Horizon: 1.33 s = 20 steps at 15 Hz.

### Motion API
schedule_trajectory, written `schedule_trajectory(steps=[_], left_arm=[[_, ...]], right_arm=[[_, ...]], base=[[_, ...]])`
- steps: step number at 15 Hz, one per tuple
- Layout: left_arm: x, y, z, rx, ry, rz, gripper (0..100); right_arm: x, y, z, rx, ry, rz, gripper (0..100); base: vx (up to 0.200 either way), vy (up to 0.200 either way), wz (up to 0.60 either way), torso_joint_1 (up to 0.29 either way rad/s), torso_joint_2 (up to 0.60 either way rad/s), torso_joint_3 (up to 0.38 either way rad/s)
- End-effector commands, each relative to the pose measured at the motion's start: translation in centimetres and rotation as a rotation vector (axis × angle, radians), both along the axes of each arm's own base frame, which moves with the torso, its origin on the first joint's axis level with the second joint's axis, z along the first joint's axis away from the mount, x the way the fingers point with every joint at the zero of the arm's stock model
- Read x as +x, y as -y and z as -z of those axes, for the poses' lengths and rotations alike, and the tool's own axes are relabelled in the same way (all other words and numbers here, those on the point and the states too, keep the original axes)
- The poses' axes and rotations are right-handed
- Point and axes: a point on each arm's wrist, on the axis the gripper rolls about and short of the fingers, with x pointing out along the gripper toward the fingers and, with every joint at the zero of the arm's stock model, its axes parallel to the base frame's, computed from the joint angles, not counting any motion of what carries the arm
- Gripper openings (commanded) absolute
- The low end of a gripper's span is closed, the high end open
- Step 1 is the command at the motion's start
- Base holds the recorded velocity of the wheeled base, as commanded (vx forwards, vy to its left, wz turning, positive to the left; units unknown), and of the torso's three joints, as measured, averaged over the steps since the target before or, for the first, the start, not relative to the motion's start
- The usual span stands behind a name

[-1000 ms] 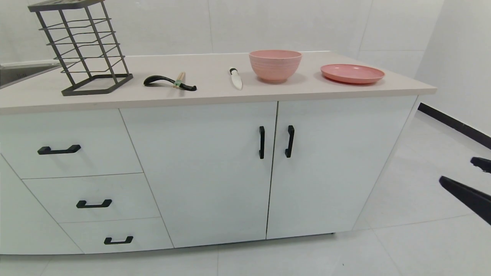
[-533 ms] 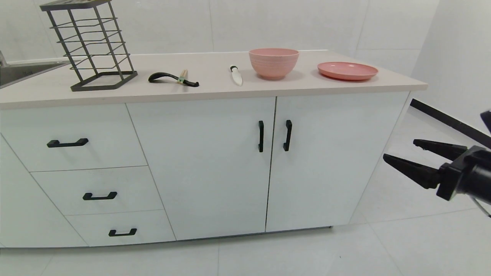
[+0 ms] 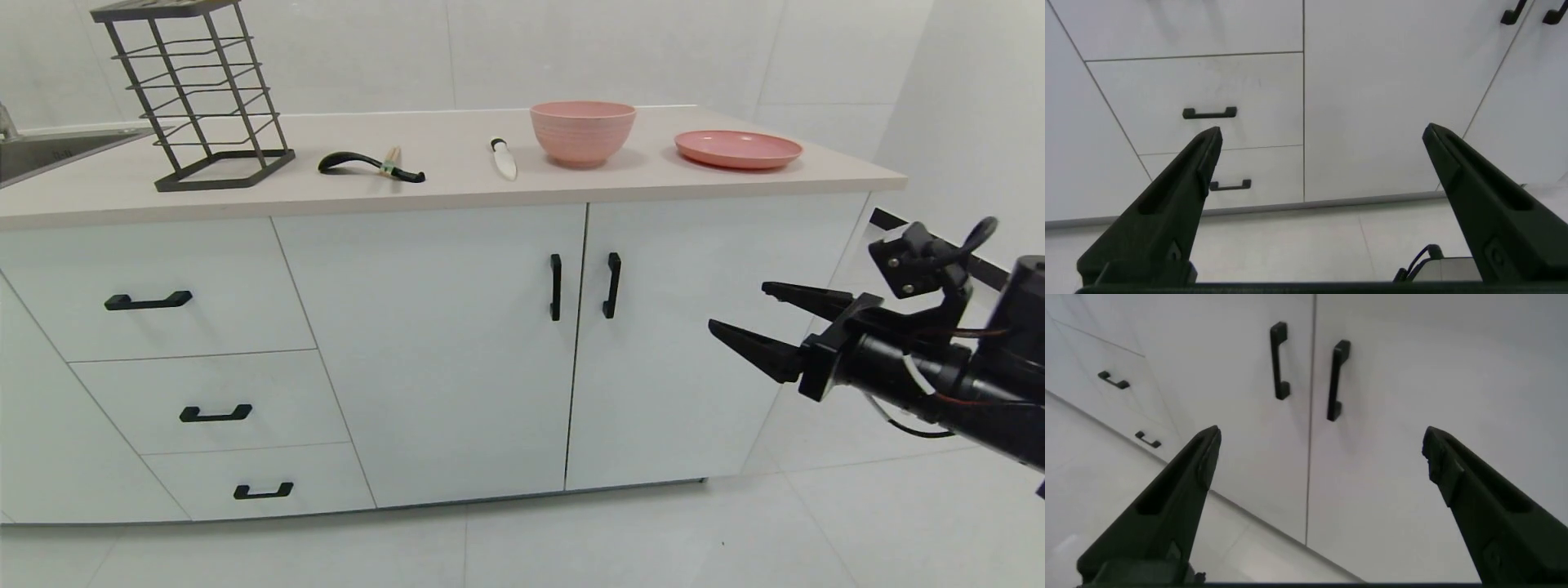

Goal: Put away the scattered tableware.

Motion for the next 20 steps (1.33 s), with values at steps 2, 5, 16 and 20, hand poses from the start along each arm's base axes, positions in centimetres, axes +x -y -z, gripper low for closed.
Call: schedule_trajectory(steps=[2,5,16,20], left_arm=[[0.01,0.0,-0.01,0.001,-0.001,0.001,100],[0.01,0.0,-0.01,0.002,-0.001,0.001,100],[0.01,0.01,-0.02,0.004,0.001,0.003,100],[0.01,0.02,-0.04,0.025,0.003,0.013,100]], right_arm=[[0.76,-1.03,1.63,-0.02,-0.054,-0.028,100],[0.7,-0.93,1.68,-0.021,-0.055,-0.025,100],[1.36,-1.54,2.12,-0.014,-0.03,-0.042,100],[1.06,-1.78,2.16,-0.014,-0.024,-0.051,100]], base=[[0.0,0.0,0.0,0.0,0.0,0.0],[0.0,0.0,0.0,0.0,0.0,0.0],[0.0,-0.018,0.0,0.001,0.0,0.001],[0.0,0.0,0.0,0.0,0.0,0.0]])
